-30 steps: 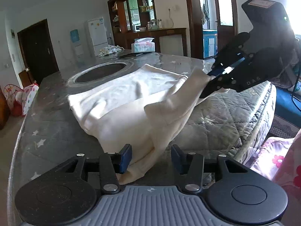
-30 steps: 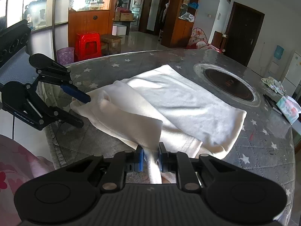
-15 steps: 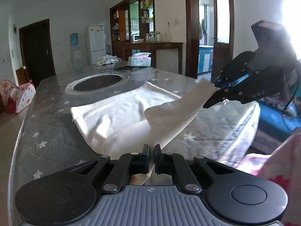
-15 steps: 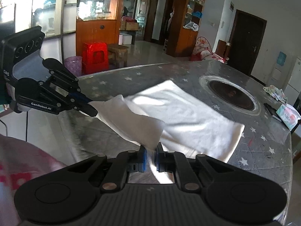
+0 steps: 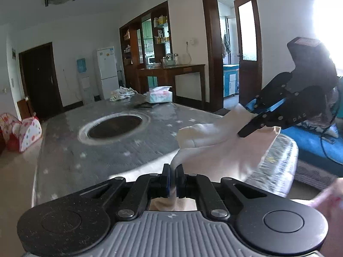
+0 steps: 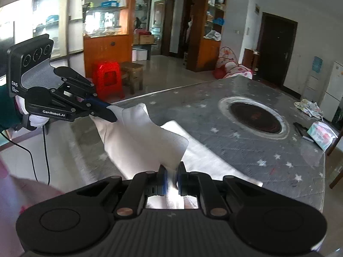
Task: Fold clothes
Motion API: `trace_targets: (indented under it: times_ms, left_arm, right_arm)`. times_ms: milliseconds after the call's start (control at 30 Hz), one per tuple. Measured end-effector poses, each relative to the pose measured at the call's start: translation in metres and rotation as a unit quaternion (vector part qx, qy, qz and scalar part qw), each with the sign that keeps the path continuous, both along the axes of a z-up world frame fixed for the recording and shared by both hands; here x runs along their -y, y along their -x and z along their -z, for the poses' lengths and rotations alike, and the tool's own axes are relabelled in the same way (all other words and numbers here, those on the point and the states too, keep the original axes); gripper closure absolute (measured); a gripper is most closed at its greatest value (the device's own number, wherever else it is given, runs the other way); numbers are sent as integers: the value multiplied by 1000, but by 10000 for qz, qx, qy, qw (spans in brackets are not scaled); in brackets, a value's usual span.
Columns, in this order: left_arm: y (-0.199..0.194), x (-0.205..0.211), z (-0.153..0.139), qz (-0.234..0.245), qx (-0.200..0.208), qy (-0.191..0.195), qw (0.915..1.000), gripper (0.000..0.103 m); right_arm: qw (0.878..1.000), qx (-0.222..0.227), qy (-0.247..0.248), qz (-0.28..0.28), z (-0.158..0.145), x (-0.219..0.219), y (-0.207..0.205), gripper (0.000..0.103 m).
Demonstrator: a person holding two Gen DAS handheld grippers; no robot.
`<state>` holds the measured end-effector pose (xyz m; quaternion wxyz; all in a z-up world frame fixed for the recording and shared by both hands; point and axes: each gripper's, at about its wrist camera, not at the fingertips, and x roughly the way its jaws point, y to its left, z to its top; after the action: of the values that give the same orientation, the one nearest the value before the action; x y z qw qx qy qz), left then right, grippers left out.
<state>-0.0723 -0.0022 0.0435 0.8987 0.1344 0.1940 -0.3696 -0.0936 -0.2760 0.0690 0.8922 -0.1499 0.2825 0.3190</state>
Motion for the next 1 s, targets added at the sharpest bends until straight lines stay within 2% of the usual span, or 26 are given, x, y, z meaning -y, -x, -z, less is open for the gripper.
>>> trace_targets:
  times_ms: [200,267,433,567,700,833,1000]
  left_arm:
    - [-74,24,7,-190,-192,-135,9995,98]
    - [-101,33,16,-274,-390,-126,9988,98]
    - [-149,48,44,-594,-779,-189,9950,98]
    - [-170,53,67,-841,-912,-303,9918,95]
    - [-180,53,81,-1020,-1049,-356,9886,87]
    - [-183,48,84,-1254,-1031,-313,9862,76]
    - [-178,36,76,-1585,-929,-238,9827,63]
  right_arm:
    - [9994,-101,130,312,10,10,-72,95]
    - [9988,-164,173,418,17,12,-94,95]
    - [9961,-456,208,719,53,16,-145,95]
    - [9932,-675,179,937,82,15,-167,93]
    - [9897,-804,185,1168,102,18,-176,82]
    - [9867,-719,81,1455,100,28,-176,74]
    - [9820,-470,-10,1830,85,45,-166,73]
